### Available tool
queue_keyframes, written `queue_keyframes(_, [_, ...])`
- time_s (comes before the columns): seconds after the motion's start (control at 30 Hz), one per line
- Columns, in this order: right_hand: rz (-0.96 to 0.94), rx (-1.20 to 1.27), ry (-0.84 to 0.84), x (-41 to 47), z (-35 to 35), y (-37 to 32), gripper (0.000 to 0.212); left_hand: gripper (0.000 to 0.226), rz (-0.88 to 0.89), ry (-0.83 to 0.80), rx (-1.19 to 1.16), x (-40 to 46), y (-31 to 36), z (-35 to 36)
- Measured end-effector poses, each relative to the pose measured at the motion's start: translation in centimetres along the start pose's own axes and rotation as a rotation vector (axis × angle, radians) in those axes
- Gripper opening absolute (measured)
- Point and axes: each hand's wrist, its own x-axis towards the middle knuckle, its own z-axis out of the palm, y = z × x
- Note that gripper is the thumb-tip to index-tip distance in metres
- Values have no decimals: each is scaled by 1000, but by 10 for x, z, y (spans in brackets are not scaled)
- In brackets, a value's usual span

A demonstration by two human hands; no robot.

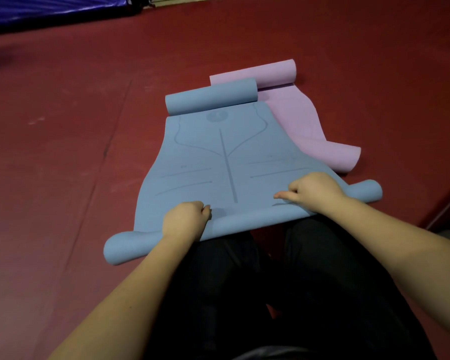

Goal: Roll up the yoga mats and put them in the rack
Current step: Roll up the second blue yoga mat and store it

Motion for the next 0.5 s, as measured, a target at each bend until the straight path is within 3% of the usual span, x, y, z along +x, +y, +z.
queue_keyframes(0.17, [24, -91, 120, -24, 6, -5, 60, 34, -5, -29, 4, 12, 2, 2])
queue_keyframes(0.23, [13, -42, 195, -33, 17, -1, 55, 32, -9, -1, -34, 16, 0, 4])
queue_keyframes(0.33, [-34, 74, 292, -39, 33, 2, 45, 39, -26, -87, -44, 18, 0, 3])
queue_keyframes(0.5, [39, 10, 257, -23, 30, -1, 43, 54, 1, 6, -21, 9, 4, 0])
